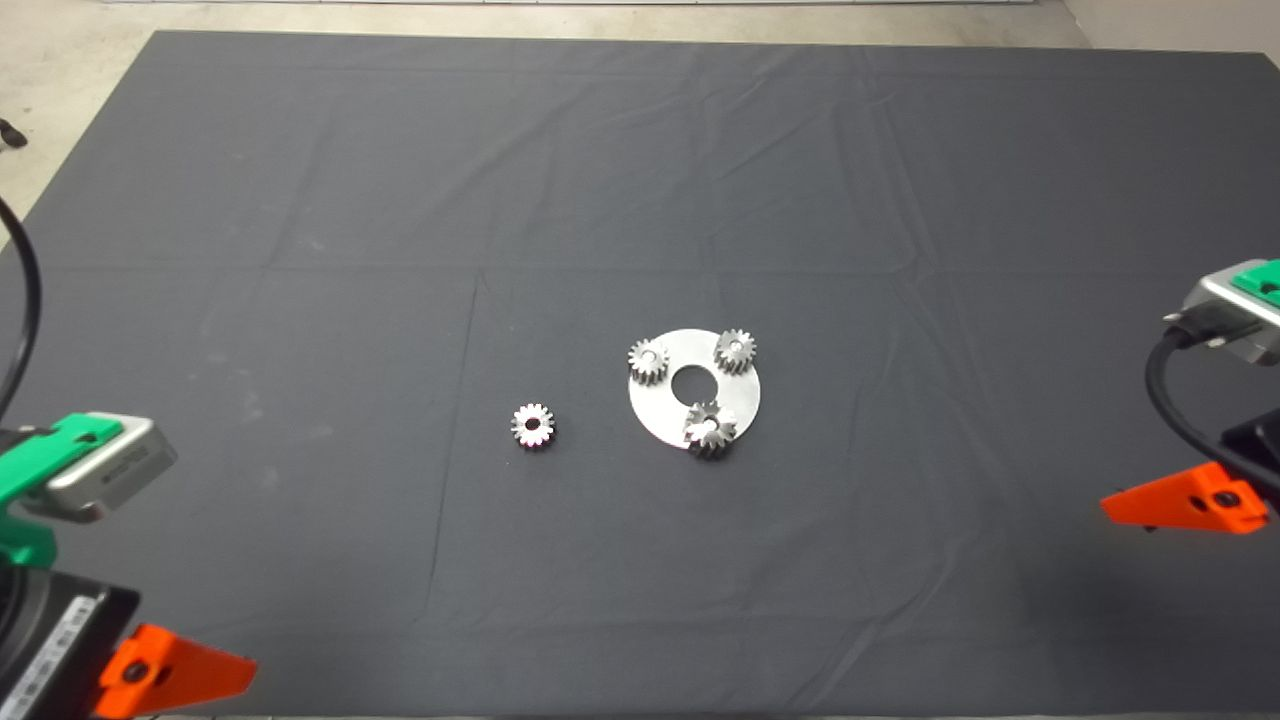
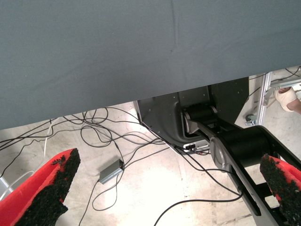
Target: Remove an incorrectly installed larger gear and replace it with the correct smaller gear
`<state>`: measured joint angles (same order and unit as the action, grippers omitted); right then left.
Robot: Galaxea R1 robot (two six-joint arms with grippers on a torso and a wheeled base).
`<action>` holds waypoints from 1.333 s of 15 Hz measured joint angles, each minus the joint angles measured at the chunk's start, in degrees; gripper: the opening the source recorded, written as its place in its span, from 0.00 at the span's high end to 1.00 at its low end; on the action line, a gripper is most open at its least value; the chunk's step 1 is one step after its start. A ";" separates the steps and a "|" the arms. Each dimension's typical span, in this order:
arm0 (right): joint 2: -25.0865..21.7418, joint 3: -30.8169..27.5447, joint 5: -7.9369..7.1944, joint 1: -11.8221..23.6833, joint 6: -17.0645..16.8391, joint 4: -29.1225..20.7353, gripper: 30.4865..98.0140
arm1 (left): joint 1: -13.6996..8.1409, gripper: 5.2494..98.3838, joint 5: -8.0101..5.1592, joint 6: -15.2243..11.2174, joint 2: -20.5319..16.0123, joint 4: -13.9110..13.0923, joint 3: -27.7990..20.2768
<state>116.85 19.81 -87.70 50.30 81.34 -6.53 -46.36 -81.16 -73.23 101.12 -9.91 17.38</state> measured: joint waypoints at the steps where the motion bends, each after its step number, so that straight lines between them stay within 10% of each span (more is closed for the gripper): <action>1: -0.01 0.00 0.00 0.00 0.00 0.00 0.00 | 0.00 0.00 0.02 0.03 0.00 0.00 0.00; 20: -1.91 0.00 -0.01 0.00 0.00 0.00 0.00 | 0.00 0.00 0.13 0.05 0.28 0.00 0.00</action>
<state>114.93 19.81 -87.71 50.30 81.34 -6.53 -46.36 -81.03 -73.18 101.40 -9.91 17.38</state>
